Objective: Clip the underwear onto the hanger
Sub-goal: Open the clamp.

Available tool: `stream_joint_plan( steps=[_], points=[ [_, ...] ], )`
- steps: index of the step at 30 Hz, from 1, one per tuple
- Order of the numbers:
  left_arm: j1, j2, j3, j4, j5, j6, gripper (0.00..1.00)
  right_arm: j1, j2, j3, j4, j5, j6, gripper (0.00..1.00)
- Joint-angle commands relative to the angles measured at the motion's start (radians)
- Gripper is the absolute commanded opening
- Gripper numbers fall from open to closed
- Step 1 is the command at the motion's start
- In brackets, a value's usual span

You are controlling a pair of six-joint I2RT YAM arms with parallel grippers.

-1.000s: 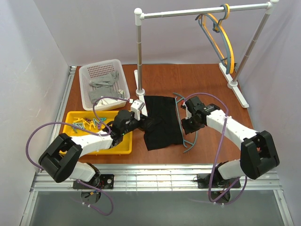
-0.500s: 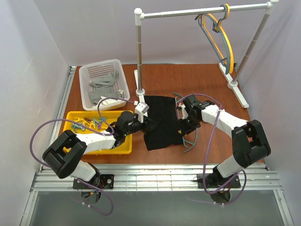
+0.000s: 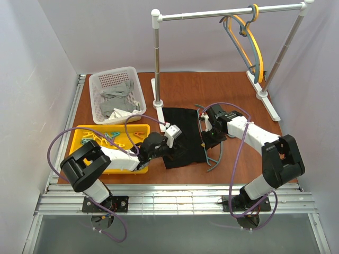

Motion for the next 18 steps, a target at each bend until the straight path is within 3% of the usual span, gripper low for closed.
stream_joint_plan(
  steps=[1,18],
  points=[
    [-0.030,0.015,0.020,0.061,-0.019,0.057,0.49,-0.004,-0.019,-0.001,-0.023,0.029,-0.009,0.16],
    [-0.114,0.132,0.069,0.104,-0.022,0.160,0.52,-0.005,0.060,0.011,-0.034,0.031,-0.004,0.16]
  ],
)
